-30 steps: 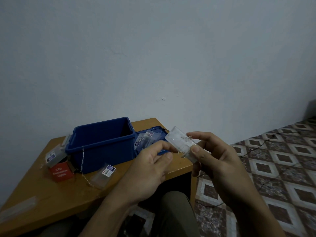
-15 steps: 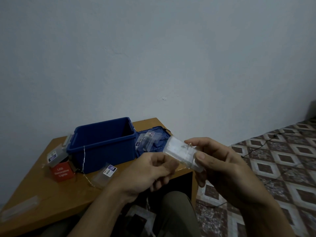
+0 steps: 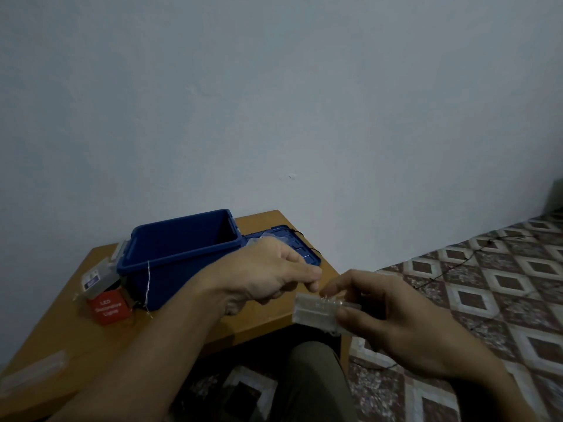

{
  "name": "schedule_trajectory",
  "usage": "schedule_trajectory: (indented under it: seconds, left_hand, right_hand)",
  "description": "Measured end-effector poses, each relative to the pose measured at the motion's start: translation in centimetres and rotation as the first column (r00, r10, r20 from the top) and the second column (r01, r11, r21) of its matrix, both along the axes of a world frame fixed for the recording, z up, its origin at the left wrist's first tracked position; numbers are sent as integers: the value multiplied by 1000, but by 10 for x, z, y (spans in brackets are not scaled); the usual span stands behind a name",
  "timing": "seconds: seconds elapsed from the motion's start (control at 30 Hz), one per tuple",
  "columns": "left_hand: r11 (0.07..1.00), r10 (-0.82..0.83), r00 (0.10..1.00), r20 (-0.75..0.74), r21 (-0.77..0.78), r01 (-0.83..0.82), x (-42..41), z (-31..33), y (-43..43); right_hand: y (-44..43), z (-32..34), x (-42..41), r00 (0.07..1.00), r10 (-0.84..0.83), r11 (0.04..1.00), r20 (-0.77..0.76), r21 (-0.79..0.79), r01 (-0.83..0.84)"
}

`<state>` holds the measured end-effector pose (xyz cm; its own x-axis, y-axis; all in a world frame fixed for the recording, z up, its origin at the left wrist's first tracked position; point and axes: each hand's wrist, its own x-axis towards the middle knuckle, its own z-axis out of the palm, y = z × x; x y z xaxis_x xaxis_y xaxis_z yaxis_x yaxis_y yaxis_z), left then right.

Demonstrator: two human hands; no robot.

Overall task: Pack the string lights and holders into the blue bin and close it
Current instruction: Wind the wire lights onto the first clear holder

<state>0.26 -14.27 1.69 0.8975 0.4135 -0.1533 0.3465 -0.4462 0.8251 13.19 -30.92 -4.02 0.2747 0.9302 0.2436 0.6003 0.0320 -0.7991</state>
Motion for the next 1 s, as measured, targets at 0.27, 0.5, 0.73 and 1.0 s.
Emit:
schedule_trajectory:
  seconds: [0.27, 0.5, 0.73, 1.0]
  left_hand:
    - [925, 76, 949, 306, 333, -182, -2, -11, -37]
    - [965, 223, 867, 445, 24, -260, -8, -32, -42]
    - [927, 368, 855, 366, -208, -311, -2, -45, -40]
    - [949, 310, 827, 469, -207, -238, -7, -45, -35]
  right_hand:
    - [9, -6, -8, 938, -295, 944, 180, 204, 258]
    - [12, -7, -10, 901, -420, 856, 107, 376, 354]
    - [19, -11, -14, 919, -389, 811, -60, 452, 372]
    - [20, -8, -16, 951, -181, 850, -250, 447, 279]
